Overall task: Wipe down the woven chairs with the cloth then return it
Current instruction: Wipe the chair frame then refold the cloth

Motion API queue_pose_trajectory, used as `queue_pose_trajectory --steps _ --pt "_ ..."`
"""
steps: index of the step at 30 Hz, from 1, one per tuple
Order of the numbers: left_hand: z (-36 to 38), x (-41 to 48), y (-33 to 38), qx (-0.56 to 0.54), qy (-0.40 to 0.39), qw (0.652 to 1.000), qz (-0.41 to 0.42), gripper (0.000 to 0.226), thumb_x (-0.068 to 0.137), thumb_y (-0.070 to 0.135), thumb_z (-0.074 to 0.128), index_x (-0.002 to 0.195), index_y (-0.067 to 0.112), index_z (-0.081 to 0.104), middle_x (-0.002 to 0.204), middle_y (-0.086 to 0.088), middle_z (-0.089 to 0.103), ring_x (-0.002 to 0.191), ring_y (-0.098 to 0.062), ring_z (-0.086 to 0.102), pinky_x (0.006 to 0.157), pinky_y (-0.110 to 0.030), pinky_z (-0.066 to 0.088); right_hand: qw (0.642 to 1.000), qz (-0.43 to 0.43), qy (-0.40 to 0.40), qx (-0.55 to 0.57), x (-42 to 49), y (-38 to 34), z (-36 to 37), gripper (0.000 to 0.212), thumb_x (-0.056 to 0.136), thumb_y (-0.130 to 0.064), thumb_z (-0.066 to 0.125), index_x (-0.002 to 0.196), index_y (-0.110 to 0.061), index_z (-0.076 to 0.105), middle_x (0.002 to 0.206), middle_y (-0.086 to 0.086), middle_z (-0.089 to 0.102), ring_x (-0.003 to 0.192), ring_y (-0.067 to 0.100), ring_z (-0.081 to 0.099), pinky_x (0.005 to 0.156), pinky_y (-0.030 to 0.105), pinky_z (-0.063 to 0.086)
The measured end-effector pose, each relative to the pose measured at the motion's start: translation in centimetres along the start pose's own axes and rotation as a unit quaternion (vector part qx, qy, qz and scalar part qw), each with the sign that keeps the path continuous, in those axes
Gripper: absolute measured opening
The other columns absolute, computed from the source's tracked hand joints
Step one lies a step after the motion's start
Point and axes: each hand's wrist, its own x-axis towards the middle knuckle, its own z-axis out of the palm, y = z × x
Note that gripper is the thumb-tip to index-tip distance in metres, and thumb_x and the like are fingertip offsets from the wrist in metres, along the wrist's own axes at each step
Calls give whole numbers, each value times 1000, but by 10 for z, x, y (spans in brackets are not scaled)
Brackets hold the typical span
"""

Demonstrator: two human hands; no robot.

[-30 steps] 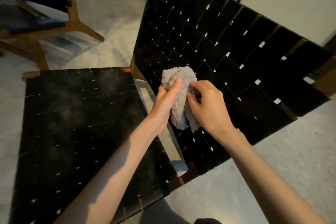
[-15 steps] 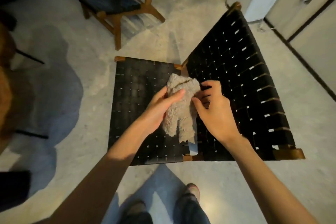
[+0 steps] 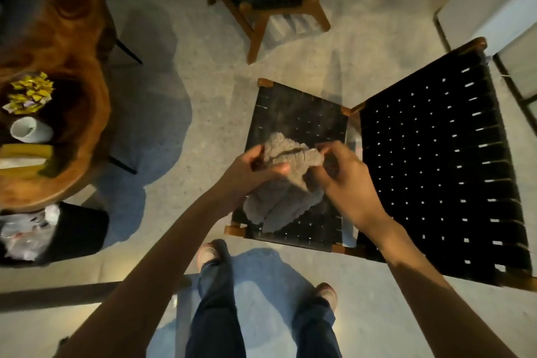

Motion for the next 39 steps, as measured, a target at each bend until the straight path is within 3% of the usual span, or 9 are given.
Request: queue_pose_trajectory --steps 4,12,15,21,26,28,30,34,39 --pt "-76 -4 -7 89 13 996 17 41 84 17 69 122 14 54 114 2 62 100 -4 59 80 -11 49 999 10 -23 41 18 -37 51 13 93 -12 56 96 -18 44 69 -8 53 61 2 55 51 17 46" --pt "-204 -1 -1 154 80 984 49 28 84 29 67 104 15 53 89 11 58 78 -1 60 61 -9 48 993 26 -33 113 80 -117 132 16 95 -11 53 106 -14 42 81 -10 56 72 -7 59 61 6 46" --pt "-233 14 5 177 93 978 54 31 81 36 70 89 8 59 80 -2 61 70 -6 61 54 -12 45 994 28 -28 98 104 -132 146 16 97 -11 50 105 -16 38 80 -11 52 70 0 57 58 6 43" --pt "-278 54 4 137 114 984 14 19 94 17 56 110 9 50 99 -5 60 100 -30 61 80 -38 53 991 61 9 118 146 -150 165 18 96 -15 54 106 -19 40 82 -11 56 72 -6 59 57 11 47" --pt "-304 104 8 199 47 977 62 46 95 34 50 139 23 40 135 6 40 129 -11 35 108 -27 29 989 36 48 135 190 -160 183 15 96 -11 53 105 -16 43 78 -4 60 68 5 62 55 22 50" --pt "-307 120 14 184 10 979 90 31 96 36 46 126 29 51 128 13 47 124 -6 41 102 -11 28 986 59 37 154 209 -159 190 13 97 -14 51 106 -20 46 80 0 63 73 9 64 63 26 52" --pt "-317 147 26 155 -32 984 82 22 95 31 48 117 32 52 116 19 54 115 -5 50 92 -2 33 984 83 51 149 243 -161 200 15 96 -16 51 102 -29 45 76 -6 62 71 0 61 62 12 47" --pt "-349 202 63 154 -61 985 55 45 83 29 69 120 27 44 114 15 53 110 -12 57 89 -19 46 987 104 57 107 319 -175 207 17 95 -17 52 101 -29 41 71 -8 57 65 -3 57 55 10 41" --pt "-371 259 107 197 -133 970 47 59 70 40 80 114 34 41 106 25 54 96 7 58 74 -10 49 982 120 117 82 371 -179 191 17 93 -16 56 103 -16 43 72 3 59 60 12 55 50 23 36"
